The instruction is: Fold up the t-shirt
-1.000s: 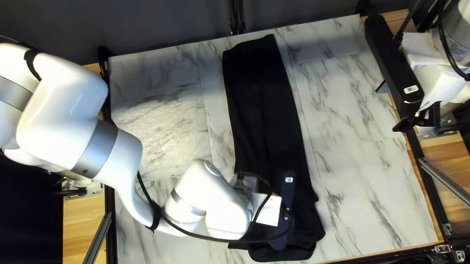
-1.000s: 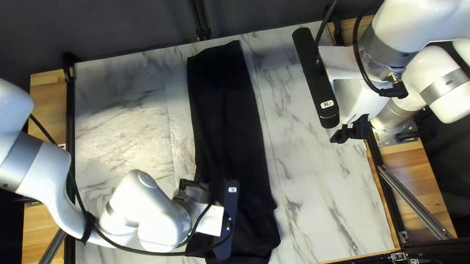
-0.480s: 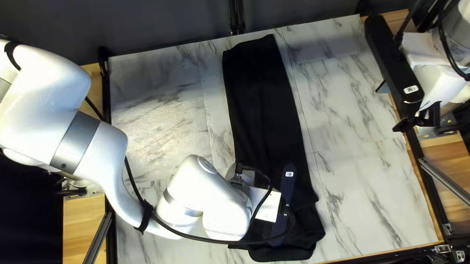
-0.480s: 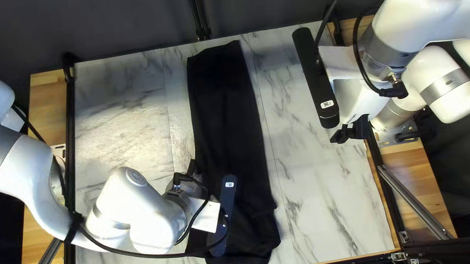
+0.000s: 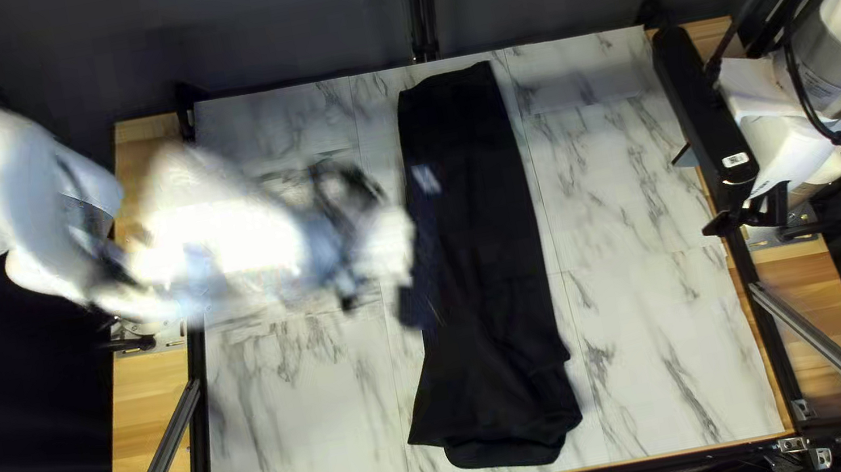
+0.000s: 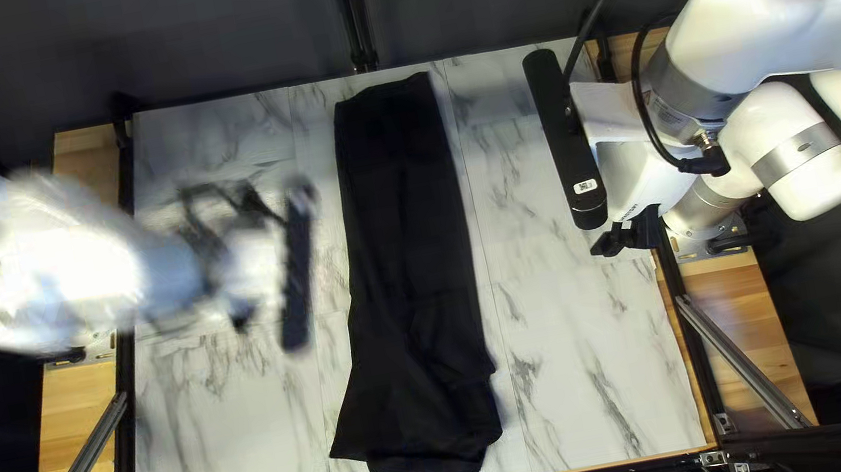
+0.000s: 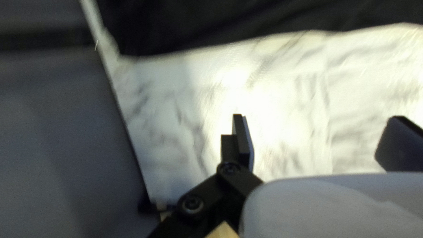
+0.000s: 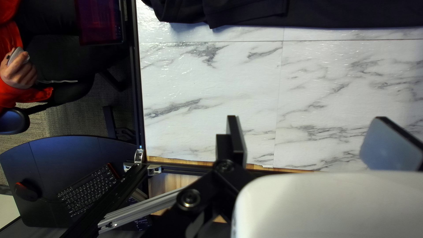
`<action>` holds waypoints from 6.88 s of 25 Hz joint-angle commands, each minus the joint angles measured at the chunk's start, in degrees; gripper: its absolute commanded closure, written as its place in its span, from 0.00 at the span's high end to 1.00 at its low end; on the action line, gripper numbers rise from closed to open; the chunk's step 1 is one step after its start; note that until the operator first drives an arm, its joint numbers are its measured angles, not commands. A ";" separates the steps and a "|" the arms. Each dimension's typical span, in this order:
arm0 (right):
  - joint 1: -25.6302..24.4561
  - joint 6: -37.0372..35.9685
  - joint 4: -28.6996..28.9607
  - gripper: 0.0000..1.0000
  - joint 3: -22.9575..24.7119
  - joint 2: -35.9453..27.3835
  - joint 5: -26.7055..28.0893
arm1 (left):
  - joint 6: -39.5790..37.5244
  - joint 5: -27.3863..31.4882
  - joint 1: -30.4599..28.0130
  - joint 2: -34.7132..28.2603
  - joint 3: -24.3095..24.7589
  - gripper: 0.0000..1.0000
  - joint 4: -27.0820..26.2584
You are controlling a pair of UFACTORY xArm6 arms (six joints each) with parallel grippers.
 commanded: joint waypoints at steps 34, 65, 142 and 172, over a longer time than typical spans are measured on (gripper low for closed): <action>0.00 0.00 0.00 1.00 0.00 0.00 0.00 | 14.55 9.29 16.76 -2.00 -9.81 1.00 -9.44; 18.44 41.50 -30.61 1.00 -21.19 67.51 -28.54 | 14.55 9.29 16.76 -2.00 -9.81 1.00 -9.44; 10.82 40.85 -34.08 1.00 9.99 48.27 -69.72 | 14.55 9.29 16.76 -2.00 -9.81 1.00 -9.44; 9.96 69.81 -46.79 1.00 -1.20 59.54 -62.72 | 14.55 9.29 16.76 -2.00 -9.81 1.00 -9.44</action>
